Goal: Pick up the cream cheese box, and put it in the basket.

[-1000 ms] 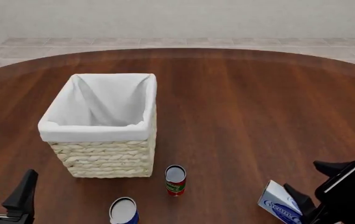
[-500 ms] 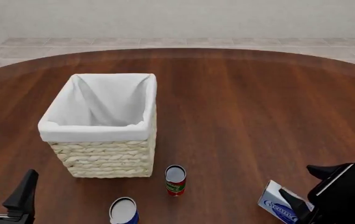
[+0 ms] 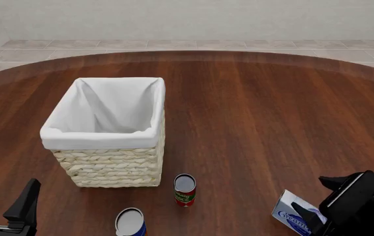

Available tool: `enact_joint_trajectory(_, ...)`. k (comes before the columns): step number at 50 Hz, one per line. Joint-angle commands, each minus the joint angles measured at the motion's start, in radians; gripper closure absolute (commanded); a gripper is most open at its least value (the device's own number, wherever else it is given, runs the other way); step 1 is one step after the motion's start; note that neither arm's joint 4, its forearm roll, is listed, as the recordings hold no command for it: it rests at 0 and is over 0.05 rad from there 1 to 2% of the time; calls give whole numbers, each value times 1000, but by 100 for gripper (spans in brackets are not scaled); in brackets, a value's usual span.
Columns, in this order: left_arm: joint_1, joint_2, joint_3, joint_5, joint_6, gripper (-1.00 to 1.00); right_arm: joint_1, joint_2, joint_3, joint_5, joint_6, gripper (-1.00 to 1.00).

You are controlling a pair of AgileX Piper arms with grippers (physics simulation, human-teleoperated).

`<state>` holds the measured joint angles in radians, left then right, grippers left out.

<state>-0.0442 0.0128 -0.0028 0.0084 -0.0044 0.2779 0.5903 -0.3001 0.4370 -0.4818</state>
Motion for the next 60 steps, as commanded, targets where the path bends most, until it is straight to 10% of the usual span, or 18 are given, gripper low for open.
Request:
enact_joint_trajectory(1, 0, -1, 0, 0, -1, -100, 7, 21, -1, 6, -9, -100)
enact_joint_trajectory(60, -8, -8, 0, 3, 0, -100, -51, 63, 81, 28, -77, -100)
